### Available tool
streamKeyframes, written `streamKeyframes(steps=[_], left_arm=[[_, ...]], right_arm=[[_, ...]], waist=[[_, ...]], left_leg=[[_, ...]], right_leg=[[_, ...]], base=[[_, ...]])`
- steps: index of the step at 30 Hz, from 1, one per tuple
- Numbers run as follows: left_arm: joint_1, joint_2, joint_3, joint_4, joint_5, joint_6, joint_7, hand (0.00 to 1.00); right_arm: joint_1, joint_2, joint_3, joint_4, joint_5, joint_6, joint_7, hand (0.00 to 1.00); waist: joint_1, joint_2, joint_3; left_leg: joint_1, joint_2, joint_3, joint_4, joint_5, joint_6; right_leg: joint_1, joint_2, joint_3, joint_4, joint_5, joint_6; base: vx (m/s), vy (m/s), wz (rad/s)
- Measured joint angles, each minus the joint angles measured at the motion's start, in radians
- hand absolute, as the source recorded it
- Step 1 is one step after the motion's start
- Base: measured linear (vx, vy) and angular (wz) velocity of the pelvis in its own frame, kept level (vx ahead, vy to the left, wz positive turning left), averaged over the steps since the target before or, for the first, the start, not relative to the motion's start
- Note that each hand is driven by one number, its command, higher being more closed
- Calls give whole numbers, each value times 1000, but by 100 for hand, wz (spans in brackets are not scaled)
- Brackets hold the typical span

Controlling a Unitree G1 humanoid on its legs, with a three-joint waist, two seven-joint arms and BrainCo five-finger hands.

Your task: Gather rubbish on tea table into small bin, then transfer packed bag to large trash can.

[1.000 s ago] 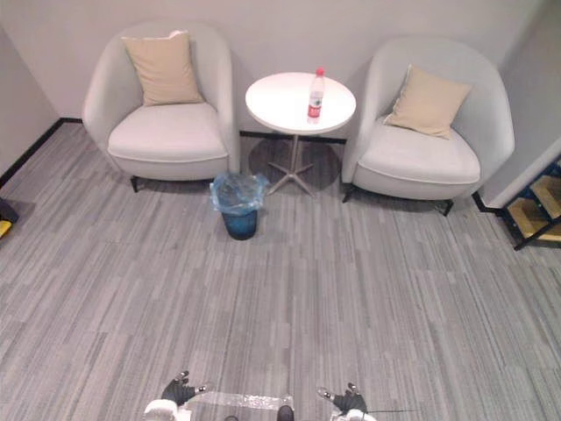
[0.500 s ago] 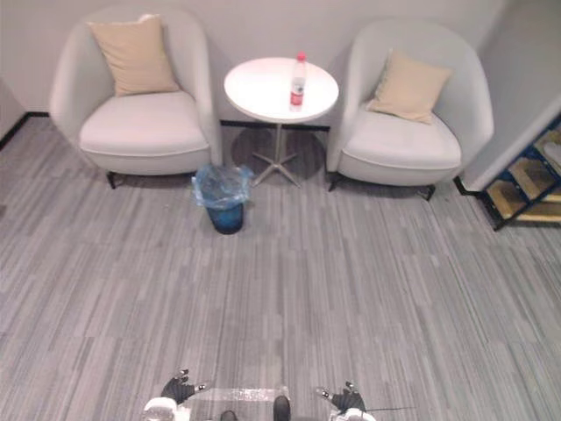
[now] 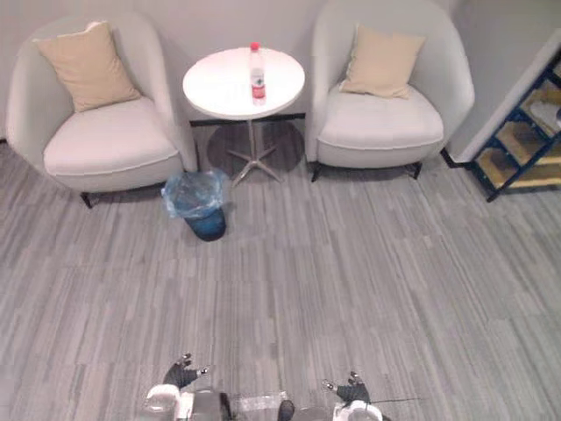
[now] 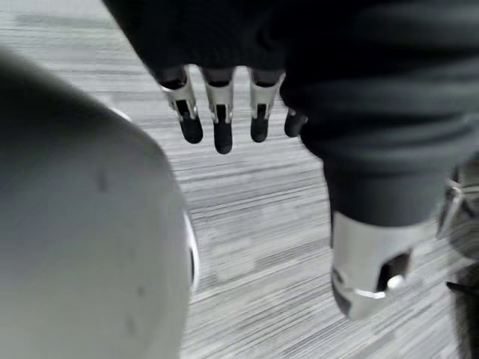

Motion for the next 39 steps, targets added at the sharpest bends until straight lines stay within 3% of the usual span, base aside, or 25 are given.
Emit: streamKeyframes(steps=[2, 3, 4, 5, 6, 8, 9, 12, 13, 15, 17, 19, 21, 22, 23, 25, 27, 28, 29, 30, 32, 34, 36, 37, 39], left_arm=[[-5, -3, -1, -3, 0, -1, 0, 0], [-12, -4, -2, -8, 0, -1, 0, 0], [-13, -5, -4, -9, 0, -2, 0, 0], [-13, -8, -2, -9, -4, -2, 0, 0], [-18, 2, -1, -10, -16, -10, -2, 0], [-18, 18, -2, -13, -18, -14, -2, 0], [-18, 19, -3, -14, -19, -13, -2, 0], [-15, 31, -35, 3, -20, -1, -5, 0], [-14, 34, -64, 7, -19, 5, -6, 0], [-17, 33, -83, 9, -20, 5, -6, 0], [-28, 32, -82, 9, -21, 4, -6, 0], [-26, 32, -82, 9, -21, 4, -6, 0], [-13, 34, -82, 17, -21, 4, -5, 0], [4, 35, -81, 23, -20, 4, -5, 0], [6, 38, -75, 34, -20, 4, -7, 0], [2, -10, -52, 42, -19, 3, -4, 0], [-2, -39, -40, 44, -20, 2, -5, 0], [-8, -53, -23, 41, -20, 1, -7, 0], [-11, -56, -14, 40, -21, 2, -7, 0], [-21, -54, 10, 19, -21, 0, -5, 0], [-20, -52, 19, 0, -23, -1, -4, 0], [-20, -58, 17, -22, -26, -4, -4, 0], [-21, -59, 16, -28, -32, -11, -4, 0], [-21, -58, 15, -28, -37, -17, -5, 0], [-21, -56, 5, -27, -37, -18, -6, 0]], right_arm=[[-2, 1, 0, 0, 0, 1, -2, 0], [-11, -1, 1, 2, -1, 1, -4, 0], [-12, -2, 3, 2, -1, 1, -4, 0], [-12, -3, 6, 7, -1, 1, -4, 0], [-26, 15, 14, 9, -3, 1, -3, 0], [-25, 37, 17, 3, -4, 1, -3, 0], [-22, 44, 17, 3, -5, 1, -1, 0], [-20, 41, 18, -5, -13, 1, 6, 0], [-20, 38, 16, -16, -21, 0, 8, 0], [-19, 37, 17, -32, -38, 0, 13, 0], [-33, 38, 20, -37, -41, 0, 23, 0], [-47, 31, 21, -37, -42, 0, 25, 0], [-50, 28, 22, -39, -42, 0, 25, 0], [-38, 31, 32, -36, -42, 2, 25, 0], [-21, 29, 41, -37, -42, 2, 28, 0], [-28, -7, 42, -36, -42, 0, 29, 0], [-29, -14, 41, -33, -42, 2, 29, 0], [-27, -18, 44, -33, -40, -3, 26, 0], [-25, -19, 46, -30, -39, -3, 24, 0], [-15, -17, 62, -28, -37, -2, 21, 0], [-7, -5, 62, -37, -36, -4, 18, 0], [-10, -3, 61, -38, -30, -5, 13, 0], [-9, -4, 60, -37, -30, -5, 12, 0], [-7, -3, 60, -36, -30, -4, 11, 0], [-8, -4, 60, -36, -30, -4, 9, 0]], waist=[[8, -2, 1], [27, -1, 1], [36, 2, -2], [47, 6, -3], [47, -14, -3], [44, -47, -10], [46, -54, -14], [40, -63, -17], [36, -60, -16], [25, -52, -12], [15, -46, -10], [14, -29, -2], [10, -24, -2], [6, -46, -15], [2, -61, -29], [0, 15, -44], [-5, 36, -43], [-8, 42, -34], [-7, 37, -28], [10, 30, -9], [16, 10, 1], [25, 12, -1], [34, 12, -1], [43, 10, 0], [44, 13, -2]], left_leg=[[-31, -56, -6, -133, 17, 24], [-54, -109, -44, -297, 74, 31], [-49, -124, -68, -377, 111, 31], [-48, -131, -94, -439, 148, 49], [-50, -150, -107, -402, 204, 97], [-37, -163, -83, -396, 172, 108], [-7, -165, -73, -412, 152, 114], [116, -190, -54, -485, 124, 120], [185, -198, -54, -505, 112, 131], [266, -202, -71, -543, 103, 134], [328, -177, -108, -581, 99, 127], [358, -137, -117, -581, 85, 103], [396, -101, -136, -581, 61, 64], [422, -106, -146, -579, 34, 26], [445, -113, -170, -574, 3, 14], [434, -52, -190, -516, -6, 1], [362, -37, -209, -359, -5, -1], [267, -20, -227, -141, 25, -40], [234, -8, -231, -60, 26, -47], [156, 32, -190, 139, 7, -27], [100, 51, -130, 168, -4, -6], [10, 47, -73, 75, -4, 8], [-13, 9, -52, -84, 11, 22], [-8, -47, -29, -295, 68, 36], [0, -91, -22, -458, 189, 56]], right_leg=[[25, -28, 20, -27, -5, 8], [31, -45, 41, -46, -13, 21], [31, -45, 48, -52, -15, 24], [28, -38, 62, -54, -26, 41], [50, -52, 79, -42, -60, 67], [25, -73, 81, 34, -76, 86], [-35, -75, 80, 178, -82, 98], [-196, -111, 46, 600, -53, 252], [-255, -136, -4, 755, -59, 242], [-300, -182, -118, 810, -95, 185], [-357, -184, -209, 702, -143, 152], [-395, -156, -229, 565, -141, 148], [-423, -106, -192, 314, -18, 141], [-424, -93, -159, 169, 149, 108], [-428, -102, -162, 174, 204, 75], [-419, -58, -192, 207, 173, 60], [-382, -46, -203, 188, 121, 44], [-336, -37, -213, 160, 106, 34], [-315, -36, -218, 147, 103, 28], [-209, -26, -230, 100, 84, 7], [-148, -30, -235, 66, 73, 12], [-94, -34, -242, 10, 54, 21], [-72, -45, -248, -18, 55, 46], [-43, -66, -249, -32, 43, 67], [-25, -75, -251, -39, 30, 91]], base=[[317, 144, -40], [277, 156, -45], [300, 189, -57], [336, 224, -55], [367, 227, -46], [404, 191, -30], [477, 214, -40], [337, 153, -27], [416, 150, 6], [511, 102, 27], [453, -27, 46], [414, -114, 23], [445, -174, 27], [498, -247, 48], [494, -239, 30], [397, -191, 13], [398, -241, 24], [365, -241, 26], [441, -219, 22], [338, -158, 10], [246, -112, 12], [200, -35, 12], [256, 75, 10], [390, 159, 15], [379, 162, 4]])
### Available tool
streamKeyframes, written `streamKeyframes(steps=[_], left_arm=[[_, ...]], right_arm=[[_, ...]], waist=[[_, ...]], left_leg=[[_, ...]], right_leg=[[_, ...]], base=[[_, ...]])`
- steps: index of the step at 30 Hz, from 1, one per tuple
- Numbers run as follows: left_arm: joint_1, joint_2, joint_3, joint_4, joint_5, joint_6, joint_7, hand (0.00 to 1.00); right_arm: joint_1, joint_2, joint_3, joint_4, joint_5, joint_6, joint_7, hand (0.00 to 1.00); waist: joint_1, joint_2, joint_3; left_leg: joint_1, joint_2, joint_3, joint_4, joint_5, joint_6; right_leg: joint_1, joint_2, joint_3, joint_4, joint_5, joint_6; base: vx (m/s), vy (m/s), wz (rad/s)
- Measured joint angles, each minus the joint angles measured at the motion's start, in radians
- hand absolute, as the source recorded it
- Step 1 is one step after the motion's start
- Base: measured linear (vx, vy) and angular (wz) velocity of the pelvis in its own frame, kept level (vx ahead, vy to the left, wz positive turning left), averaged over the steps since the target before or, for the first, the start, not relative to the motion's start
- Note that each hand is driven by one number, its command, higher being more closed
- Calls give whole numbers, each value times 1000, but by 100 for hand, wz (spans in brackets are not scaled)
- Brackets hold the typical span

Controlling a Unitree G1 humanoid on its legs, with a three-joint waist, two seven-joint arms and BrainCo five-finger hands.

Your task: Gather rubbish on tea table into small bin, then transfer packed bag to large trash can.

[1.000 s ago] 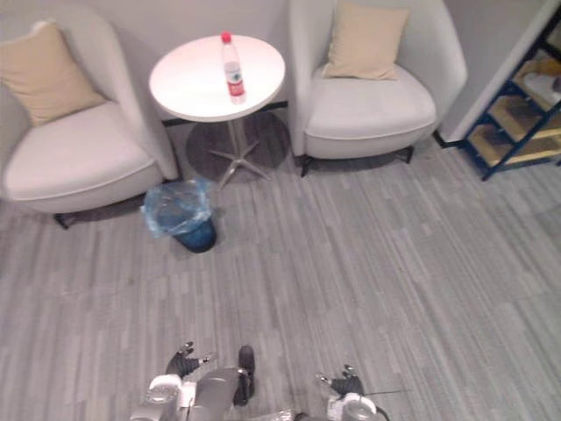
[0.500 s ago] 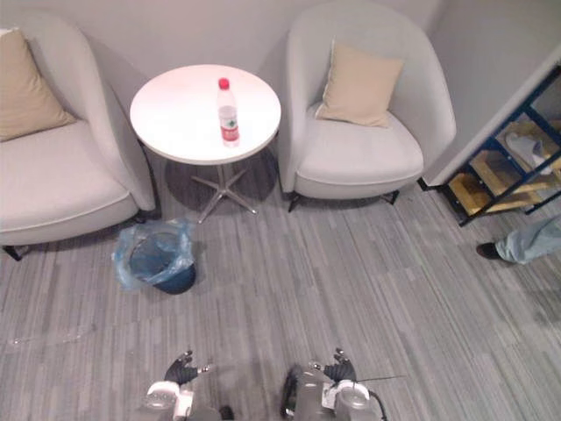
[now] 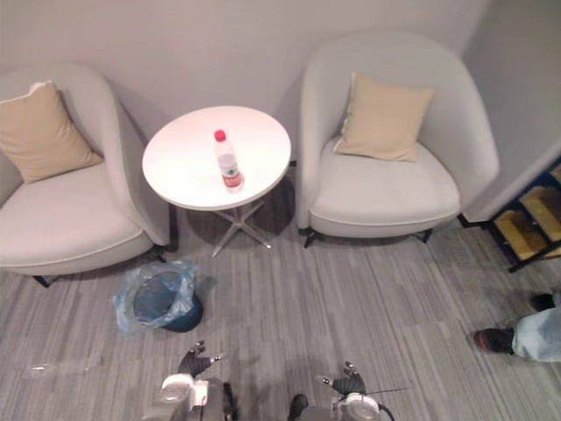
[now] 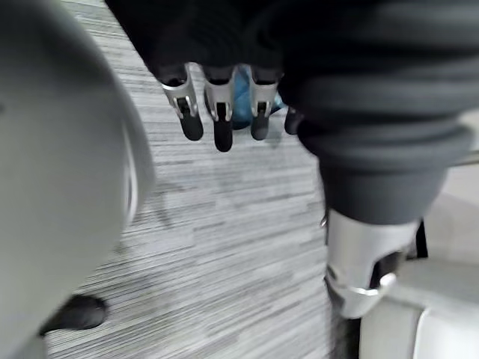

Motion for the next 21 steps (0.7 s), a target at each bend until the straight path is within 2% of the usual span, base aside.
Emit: streamKeyframes(steps=[1, 2, 4, 6, 8, 9, 10, 12, 13, 16, 17, 18, 19, 20, 21], left_arm=[[0, 10, -9, 2, 1, -2, -2, 0], [-3, 20, -8, 4, 1, -1, -3, 0], [-6, 41, -8, 3, 1, -2, -12, 0], [-4, 47, -8, 14, 1, 0, -14, 0], [3, 65, -14, 40, 1, 10, -17, 0], [6, 71, -22, 47, 1, 12, -17, 0], [10, 81, -41, 53, 1, 22, -17, 0], [16, 85, -47, 52, 1, 21, -18, 0], [16, 84, -47, 57, 0, 23, -18, 0], [14, 73, -47, 62, 1, 24, -18, 0], [16, 71, -47, 65, 0, 24, -18, 0], [19, 73, -48, 70, 1, 23, -18, 0], [29, 79, -47, 70, 1, 23, -19, 0], [24, 85, -46, 75, 5, 22, -20, 0], [11, 58, -41, 86, 8, 22, -17, 0]], right_arm=[[-12, 6, 3, 3, 0, 0, -1, 0], [-16, 18, 14, 4, -1, -1, 1, 0], [-28, 31, 16, 9, -4, 0, 6, 0], [-39, 38, 16, 23, -8, -1, 13, 0], [-35, 49, 11, 33, -11, 1, 21, 0], [-37, 48, 9, 32, -11, -2, 23, 0], [-36, 45, 9, 32, -11, -3, 25, 0], [-35, 42, 9, 34, -11, -3, 25, 0], [-36, 41, 6, 29, -11, -6, 27, 0], [-41, 22, 5, 4, -11, -8, 30, 0], [-40, 18, 5, -2, -11, -10, 30, 0], [-38, 15, 4, -3, -11, -10, 31, 0], [-17, 16, 4, -2, -11, -10, 30, 0], [-1, 20, 2, -3, -11, -10, 33, 0], [-12, -6, -10, 0, -9, -8, 32, 0]], waist=[[19, -8, -3], [15, -32, -5], [21, -47, 0], [23, -44, -1], [13, -48, -1], [2, -52, -4], [-7, -58, -8], [-8, -62, -11], [-14, -59, -9], [-27, -23, 3], [-31, -15, 4], [-47, -19, 0], [-58, -51, -18], [-60, -61, -15], [-52, -10, -11]], left_leg=[[39, -32, 6, -64, 93, 48], [41, -56, 11, -60, 78, 66], [42, -63, 28, -2, 23, 79], [91, -60, 31, 10, -25, 81], [201, -77, 8, -39, -70, 84], [225, -82, -2, -49, -80, 84], [268, -93, -24, -69, -93, 85], [312, -93, -42, -91, -100, 81], [338, -81, -70, -95, -100, 80], [380, -25, -122, -93, -102, 76], [385, -9, -145, -89, -102, 76], [393, 6, -182, -82, -106, 58], [393, -4, -219, -60, -133, 12], [397, -11, -235, -46, -162, -27], [406, 34, -249, -28, -182, -42]], right_leg=[[12, -14, 30, -3, -15, 24], [13, -39, 37, -8, -17, 35], [18, -61, 66, 40, -25, 54], [-26, -71, 101, 219, -44, 84], [-147, -114, 126, 594, -55, 157], [-170, -125, 121, 664, -71, 152], [-209, -139, 102, 742, -103, 127], [-246, -148, 63, 743, -136, 103], [-282, -138, 46, 676, -160, 74], [-329, -54, 102, 504, -151, 63], [-346, -24, 143, 447, -127, 61], [-354, 15, 229, 314, -42, 66], [-335, 9, 293, 193, 96, 57], [-331, -6, 297, 196, 145, 46], [-332, 27, 263, 239, 147, 34]], base=[[412, 139, -5], [421, 127, -1], [399, 130, 7], [383, 151, -13], [363, 128, 9], [431, 70, 47], [288, 24, 45], [386, -22, 49], [462, -83, 56], [359, -152, 48], [382, -234, 68], [483, -311, 107], [512, -346, 118], [348, -250, 84], [372, -276, 61]])
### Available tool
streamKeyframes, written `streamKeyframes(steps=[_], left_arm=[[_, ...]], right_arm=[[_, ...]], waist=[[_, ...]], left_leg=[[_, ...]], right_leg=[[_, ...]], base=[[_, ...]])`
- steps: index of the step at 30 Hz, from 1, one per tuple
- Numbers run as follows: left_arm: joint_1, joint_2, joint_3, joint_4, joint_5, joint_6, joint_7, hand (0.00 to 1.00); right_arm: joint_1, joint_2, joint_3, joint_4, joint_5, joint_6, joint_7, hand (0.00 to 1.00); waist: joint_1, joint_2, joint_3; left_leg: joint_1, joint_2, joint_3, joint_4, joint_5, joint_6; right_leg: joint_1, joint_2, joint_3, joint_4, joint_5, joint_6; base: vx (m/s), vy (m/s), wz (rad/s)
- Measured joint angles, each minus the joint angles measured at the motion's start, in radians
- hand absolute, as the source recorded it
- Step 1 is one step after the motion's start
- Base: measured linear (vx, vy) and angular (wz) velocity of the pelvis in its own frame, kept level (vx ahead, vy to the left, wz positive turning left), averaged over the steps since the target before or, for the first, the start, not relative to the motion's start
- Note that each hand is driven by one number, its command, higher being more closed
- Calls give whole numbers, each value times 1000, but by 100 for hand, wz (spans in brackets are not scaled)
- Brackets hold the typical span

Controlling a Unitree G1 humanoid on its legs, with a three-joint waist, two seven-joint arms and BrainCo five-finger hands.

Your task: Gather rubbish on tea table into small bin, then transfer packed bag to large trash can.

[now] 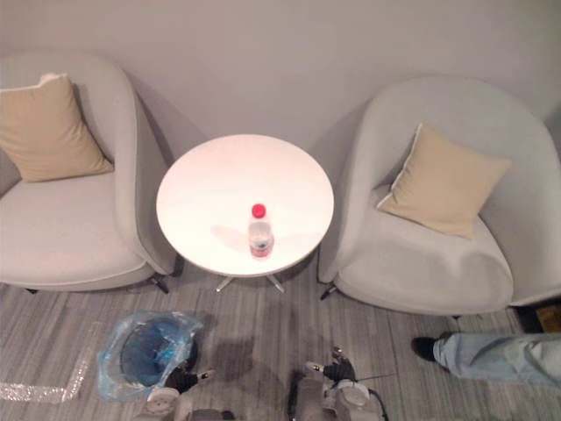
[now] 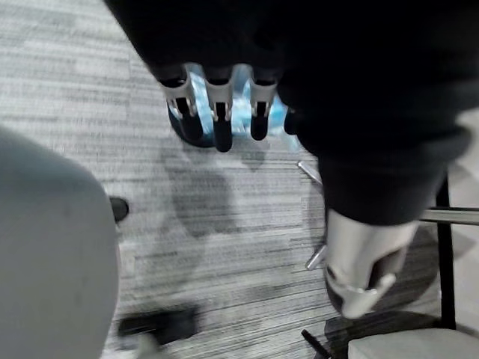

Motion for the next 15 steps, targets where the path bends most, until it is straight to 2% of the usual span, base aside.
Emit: streamKeyframes(steps=[1, 3, 4, 6, 7, 8, 10, 11, 12, 13, 14, 15], left_arm=[[4, -24, 10, 1, 10, -3, -3, 0], [-6, -40, 15, 6, 10, -2, -3, 0], [-16, -53, 16, 9, 10, -2, -3, 0], [-19, -58, 16, 1, 10, -2, -3, 0], [-21, -56, 15, 0, 10, -3, -2, 0], [-19, -56, 15, 0, 10, -4, -2, 0], [-19, -57, 13, -4, 10, -2, -1, 0], [-17, -56, 10, -4, 10, -2, -1, 0], [-16, -56, 6, -3, 10, -2, -1, 0], [-16, -51, -8, 2, 10, -1, -1, 0], [-15, -44, -21, 4, 10, -1, -1, 0], [-15, -38, -25, 3, 10, -2, -1, 0]], right_arm=[[2, -16, -1, 3, -1, 2, -4, 0], [2, -15, 0, 7, -1, 3, -3, 0], [4, -14, -3, 19, 1, 3, -5, 0], [5, -13, -1, 30, 1, 3, -6, 0], [5, -3, 0, 39, 2, 3, -7, 0], [6, 0, 0, 40, 2, 3, -9, 0], [6, -1, -1, 39, 2, 3, -10, 0], [7, -5, -1, 39, 2, 3, -11, 0], [8, -8, -1, 39, 2, 3, -11, 0], [9, -10, 0, 39, 1, 3, -12, 0], [10, -10, 3, 38, 1, 3, -16, 0], [10, -6, 11, 36, 1, 3, -16, 0]], waist=[[0, 18, -16], [-3, 24, -14], [-2, 25, -12], [1, 20, -10], [6, 5, -8], [6, -1, -6], [4, 6, -8], [5, 13, -11], [5, 20, -14], [5, 33, -22], [9, 18, -32], [12, 11, -30]], left_leg=[[-32, 16, -6, 27, 18, -16], [-36, 30, -18, 52, 43, -26], [-72, 44, -25, 135, 56, -47], [-108, 51, -22, 228, 76, -71], [-133, 55, -5, 294, 97, -75], [-138, 65, 48, 297, 67, -54], [-150, 62, 107, 213, 37, -37], [-158, 53, 121, 113, 60, -22], [-163, 48, 121, 59, 104, -20], [-165, 46, 127, 27, 108, -29], [-140, 25, 121, -31, 118, -22], [-138, 14, 123, -44, 127, -16]], right_leg=[[7, 6, -26, 1, -20, -18], [48, 7, -65, -27, -47, -34], [95, 15, -93, -64, -52, -42], [140, 16, -111, -97, -55, -47], [177, 1, -122, -125, -54, -49], [201, -8, -126, -149, -52, -51], [217, -20, -140, -168, -52, -50], [220, -22, -149, -172, -49, -46], [221, -17, -153, -175, -47, -42], [226, -11, -154, -188, -42, -31], [232, -13, -144, -224, -26, -8], [233, -21, -141, -235, -15, -5]], base=[[394, -298, 54], [291, -236, 64], [169, -152, 60], [187, -134, 45], [149, -55, 32], [100, -19, 28], [49, 40, 21], [15, 93, 22], [-6, 100, 17], [15, 115, 18], [12, 110, 14], [-10, 141, 9]])
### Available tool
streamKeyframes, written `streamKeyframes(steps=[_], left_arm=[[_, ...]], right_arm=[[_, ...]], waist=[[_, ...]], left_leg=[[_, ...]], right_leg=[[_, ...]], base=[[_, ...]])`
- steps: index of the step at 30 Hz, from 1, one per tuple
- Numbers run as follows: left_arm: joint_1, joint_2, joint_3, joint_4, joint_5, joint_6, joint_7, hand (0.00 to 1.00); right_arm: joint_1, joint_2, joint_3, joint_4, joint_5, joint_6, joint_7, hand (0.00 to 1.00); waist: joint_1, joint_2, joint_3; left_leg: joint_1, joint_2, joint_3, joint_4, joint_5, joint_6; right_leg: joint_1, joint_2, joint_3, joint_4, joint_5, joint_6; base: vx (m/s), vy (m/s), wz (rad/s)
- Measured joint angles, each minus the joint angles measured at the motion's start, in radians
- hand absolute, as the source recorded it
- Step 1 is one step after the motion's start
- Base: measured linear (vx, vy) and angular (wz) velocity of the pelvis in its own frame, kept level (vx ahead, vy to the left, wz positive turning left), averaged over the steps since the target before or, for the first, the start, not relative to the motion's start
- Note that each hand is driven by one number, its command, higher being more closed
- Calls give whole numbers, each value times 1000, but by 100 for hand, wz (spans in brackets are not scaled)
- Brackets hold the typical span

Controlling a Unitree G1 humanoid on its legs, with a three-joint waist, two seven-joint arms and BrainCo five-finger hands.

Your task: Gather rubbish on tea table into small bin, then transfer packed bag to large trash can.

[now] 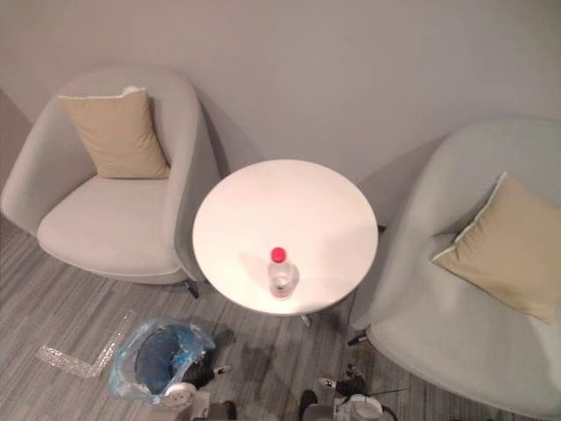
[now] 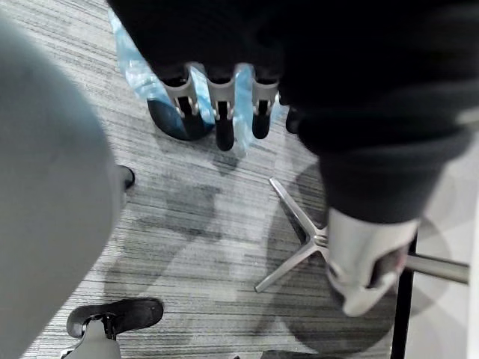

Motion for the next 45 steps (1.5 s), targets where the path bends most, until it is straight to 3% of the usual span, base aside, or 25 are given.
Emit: streamKeyframes(steps=[4, 11, 20, 23, 29, 39, 45], left_arm=[[8, 24, -1, 12, 7, 1, 0, 0], [11, 38, -1, 27, 29, 4, 4, 0], [24, 44, -22, 23, 41, 2, 26, 0], [28, 47, -26, 23, 48, -1, 26, 0], [30, 50, -41, 19, 61, -3, 25, 0], [30, 54, -62, 17, 61, -18, 24, 0], [30, 53, -61, 17, 61, -22, 25, 0]], right_arm=[[4, 3, 18, -5, -10, -1, -2, 0], [39, 5, 113, -139, -108, -6, -29, 0], [189, -25, 203, -667, -293, -49, -60, 0], [228, -26, 204, -749, -373, -64, -65, 0], [237, -33, 208, -828, -476, -73, -81, 0], [178, -46, 207, -863, -503, -76, -148, 0], [105, -44, 199, -791, -492, -68, -159, 0]], waist=[[3, -6, -5], [0, -11, -21], [-10, -43, -41], [-14, -55, -48], [-15, -56, -49], [-14, -54, -48], [-11, -54, -47]], left_leg=[[47, -41, 16, -64, 29, 30], [63, -52, 17, -122, 61, 31], [86, -46, 45, -141, 61, 30], [91, -46, 45, -142, 61, 30], [92, -47, 41, -142, 61, 30], [72, -51, 11, -149, 63, 31], [68, -53, -14, -157, 68, 36]], right_leg=[[32, -37, 20, -45, 24, 25], [32, -35, 25, -77, 48, 24], [50, -20, 61, -126, 78, 20], [56, -19, 64, -134, 81, 20], [57, -19, 64, -134, 81, 20], [45, -21, 43, -135, 80, 22], [50, -22, 21, -135, 79, 23]], base=[[-36, 107, -6], [-21, 10, -2], [-14, -10, -13], [0, 0, 0], [-5, -1, 0], [-4, -7, 5], [4, -3, 12]])
